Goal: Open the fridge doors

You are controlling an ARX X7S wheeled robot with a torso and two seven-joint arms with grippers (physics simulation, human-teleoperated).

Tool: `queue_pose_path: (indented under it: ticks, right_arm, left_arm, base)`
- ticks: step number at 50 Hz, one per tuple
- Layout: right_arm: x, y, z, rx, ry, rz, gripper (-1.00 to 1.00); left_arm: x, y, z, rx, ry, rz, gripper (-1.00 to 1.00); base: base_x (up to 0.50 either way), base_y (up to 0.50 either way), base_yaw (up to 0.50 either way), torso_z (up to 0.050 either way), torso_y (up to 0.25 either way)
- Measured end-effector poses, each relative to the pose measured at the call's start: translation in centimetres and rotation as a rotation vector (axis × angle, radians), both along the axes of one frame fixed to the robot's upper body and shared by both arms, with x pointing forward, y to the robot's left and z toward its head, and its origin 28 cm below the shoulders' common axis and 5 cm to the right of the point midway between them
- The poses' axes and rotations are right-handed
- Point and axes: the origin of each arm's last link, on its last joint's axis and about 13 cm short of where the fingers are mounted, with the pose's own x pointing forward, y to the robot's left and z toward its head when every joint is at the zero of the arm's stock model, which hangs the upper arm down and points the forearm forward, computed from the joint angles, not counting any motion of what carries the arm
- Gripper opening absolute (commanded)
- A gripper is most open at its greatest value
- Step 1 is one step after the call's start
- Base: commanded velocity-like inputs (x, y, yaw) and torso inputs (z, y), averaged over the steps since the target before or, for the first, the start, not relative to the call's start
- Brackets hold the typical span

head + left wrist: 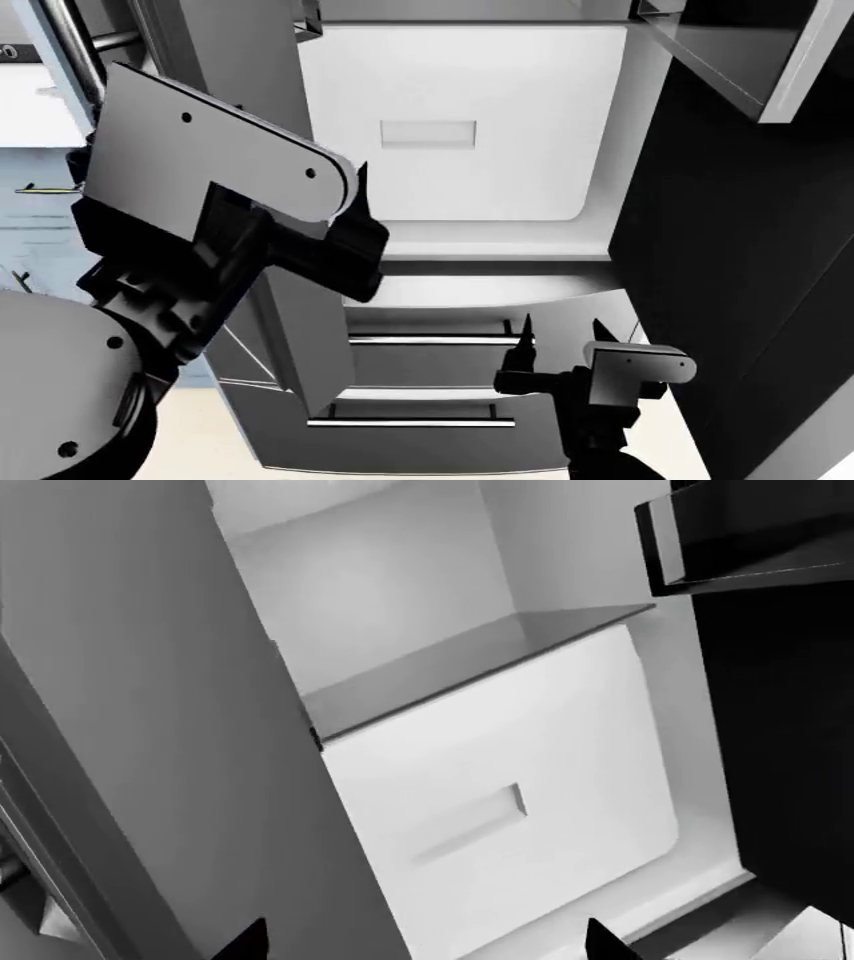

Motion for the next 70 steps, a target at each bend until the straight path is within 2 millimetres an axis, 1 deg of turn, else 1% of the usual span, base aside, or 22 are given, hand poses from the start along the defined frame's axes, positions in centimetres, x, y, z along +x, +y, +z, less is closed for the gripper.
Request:
queue_pose_path:
  ticks: [18,25,30,34,43,55,70]
  right_arm:
    - [0.0,0.0,-0.2,-0.001,0.002,0.0,1.0]
    - [0.0,0.0,-0.2,-0.002,0.003,0.001,1.0]
    - [0.0,0.0,-0.2,-0.001,0.005,0.002,1.0]
    - [0.0,0.0,-0.2,-0.001,0.005,0.002,1.0]
    - [0.0,-0.1,-0.3,0.0,0.007,-0.001,1.0]
    - [0.0,-0.1,-0.4,-0.002,0.01,0.0,1.0]
    - [0.1,-0.1,-0.6,-0.003,0.015,0.003,1.0]
  left_arm:
    - [0.9,-2.1,0.3,0.032,0.016,-0.118,1.0]
    - [1.5,-2.8,0.5,0.043,0.024,-0.158,1.0]
    - [2.0,-2.9,0.7,0.044,0.035,-0.179,1.0]
    - [2.9,-3.1,0.8,0.036,0.052,-0.19,1.0]
    - [5.8,-4.0,0.8,0.019,0.092,-0.226,1.0]
    - [8.5,-5.2,0.8,0.001,0.12,-0.291,1.0]
    - [12.3,-6.1,-0.1,-0.022,0.183,-0.321,1.0]
  base:
    - [0.0,0.0,0.0,0.0,0.0]
    - [0.0,0.0,0.0,0.0,0.0]
    - [0.0,0.0,0.0,0.0,0.0]
    - [0.0,0.0,0.0,0.0,0.0]
    - [0.0,0.0,0.0,0.0,0.0]
    - [0.0,0.0,0.0,0.0,0.0]
    - [0.0,0.0,0.0,0.0,0.0]
